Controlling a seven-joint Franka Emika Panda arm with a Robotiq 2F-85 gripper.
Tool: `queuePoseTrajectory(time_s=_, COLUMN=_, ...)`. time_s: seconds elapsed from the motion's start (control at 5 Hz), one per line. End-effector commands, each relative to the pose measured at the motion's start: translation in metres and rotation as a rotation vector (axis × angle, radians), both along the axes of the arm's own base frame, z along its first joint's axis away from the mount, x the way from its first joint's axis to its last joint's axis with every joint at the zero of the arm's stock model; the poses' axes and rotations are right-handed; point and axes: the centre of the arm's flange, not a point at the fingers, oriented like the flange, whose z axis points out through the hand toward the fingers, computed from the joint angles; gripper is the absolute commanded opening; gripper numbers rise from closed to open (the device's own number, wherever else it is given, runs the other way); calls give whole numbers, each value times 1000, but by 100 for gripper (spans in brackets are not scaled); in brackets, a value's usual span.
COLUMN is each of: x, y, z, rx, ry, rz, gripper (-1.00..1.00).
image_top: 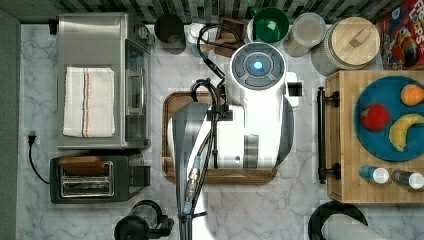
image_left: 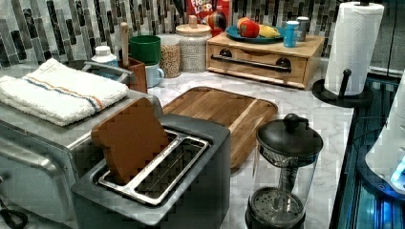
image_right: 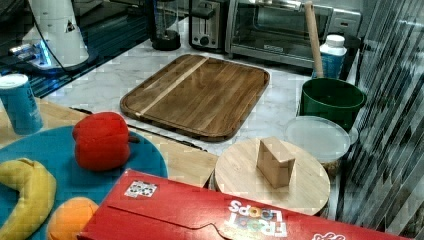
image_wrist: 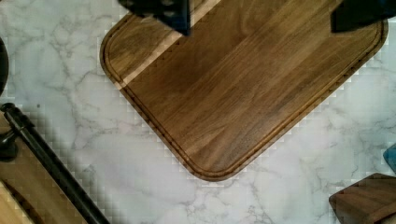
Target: Open the drawer.
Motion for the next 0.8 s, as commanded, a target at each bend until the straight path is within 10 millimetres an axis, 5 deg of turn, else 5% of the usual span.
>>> queuePoseTrajectory(time_s=0.2, x=-24, y=-28, z=-24, rx=74, ry=-18, rz=123, gripper=100)
queuePoseTrajectory(time_s=0.8, x=-38, y=-98, z=-46, rx=77, ry=18, rz=427, gripper=100)
